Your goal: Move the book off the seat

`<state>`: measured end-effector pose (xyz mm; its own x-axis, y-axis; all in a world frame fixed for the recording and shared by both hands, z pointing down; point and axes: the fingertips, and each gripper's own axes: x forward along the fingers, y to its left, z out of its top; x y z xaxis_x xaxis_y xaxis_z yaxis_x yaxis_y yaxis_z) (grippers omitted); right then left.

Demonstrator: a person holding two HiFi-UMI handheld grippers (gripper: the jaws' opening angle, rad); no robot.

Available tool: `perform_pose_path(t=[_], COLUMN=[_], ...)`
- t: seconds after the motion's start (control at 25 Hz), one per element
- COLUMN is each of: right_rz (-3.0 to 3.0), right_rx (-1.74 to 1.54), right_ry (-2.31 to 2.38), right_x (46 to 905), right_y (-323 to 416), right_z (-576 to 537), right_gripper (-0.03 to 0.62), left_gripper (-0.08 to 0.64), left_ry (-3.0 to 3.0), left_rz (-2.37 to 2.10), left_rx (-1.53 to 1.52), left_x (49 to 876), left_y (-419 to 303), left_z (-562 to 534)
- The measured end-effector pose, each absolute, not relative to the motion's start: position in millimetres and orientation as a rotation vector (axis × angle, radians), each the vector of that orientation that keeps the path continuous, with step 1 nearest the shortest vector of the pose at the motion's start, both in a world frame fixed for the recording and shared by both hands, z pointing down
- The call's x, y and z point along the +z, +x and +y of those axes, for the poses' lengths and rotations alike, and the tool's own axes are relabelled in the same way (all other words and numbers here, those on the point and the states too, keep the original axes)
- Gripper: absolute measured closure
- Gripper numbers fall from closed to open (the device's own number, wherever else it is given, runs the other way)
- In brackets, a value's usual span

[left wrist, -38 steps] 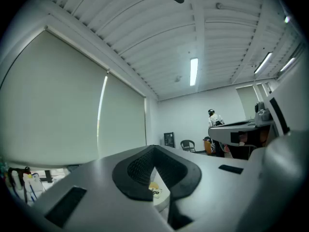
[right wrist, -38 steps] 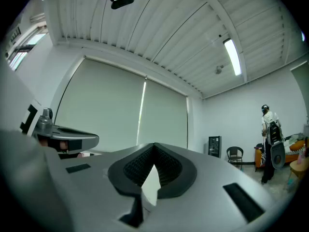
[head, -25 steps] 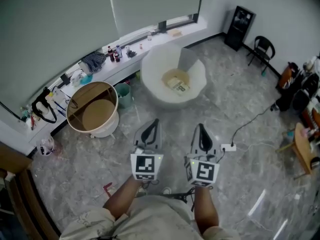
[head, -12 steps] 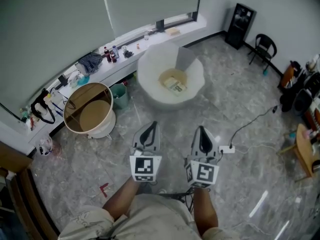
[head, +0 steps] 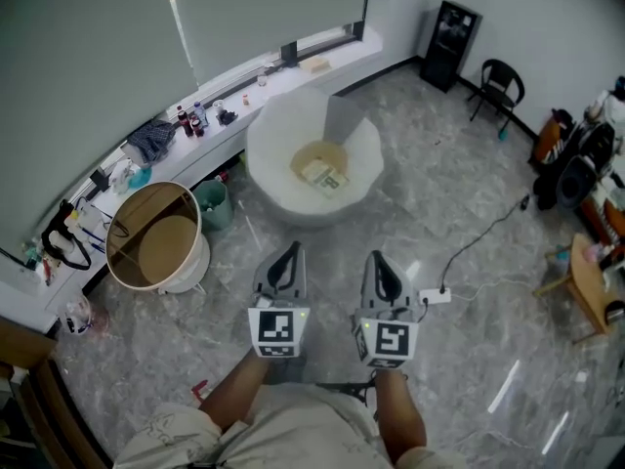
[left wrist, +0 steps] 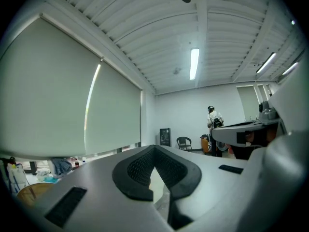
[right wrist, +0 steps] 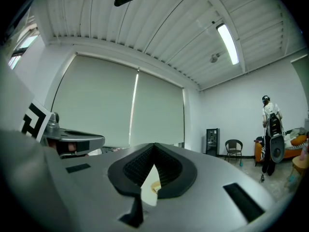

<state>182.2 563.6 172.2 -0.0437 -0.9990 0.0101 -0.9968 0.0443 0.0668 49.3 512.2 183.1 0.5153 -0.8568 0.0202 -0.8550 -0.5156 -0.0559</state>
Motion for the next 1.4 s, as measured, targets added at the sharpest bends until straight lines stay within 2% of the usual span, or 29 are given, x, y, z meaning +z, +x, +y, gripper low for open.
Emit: perform_pose_path(t=[0.8, 1.08, 1.4], right_rz=[-2.119, -2.14, -2.129], right_rx=[-0.009, -0.033, -0.021], right_ry=[2.132, 2.166, 2.133], right_x=[174.7, 187.1, 185.7], right_y=[167.6, 204.3, 285.8], right_z=[381.2, 333.2, 264.4], right_gripper=[0.589, 0.588, 0.589], left_gripper=[0.558, 0.558, 0.558], left_ry=[-2.754, -2.769, -2.76], left_rz=[1.44, 1.451, 1.483], left_rx=[-0.02, -0.06, -0.075], left_x=[177.6, 196.6, 193.8], left_y=[51.8, 86.1, 162.3], left_z=[327.4, 281.5, 212.2])
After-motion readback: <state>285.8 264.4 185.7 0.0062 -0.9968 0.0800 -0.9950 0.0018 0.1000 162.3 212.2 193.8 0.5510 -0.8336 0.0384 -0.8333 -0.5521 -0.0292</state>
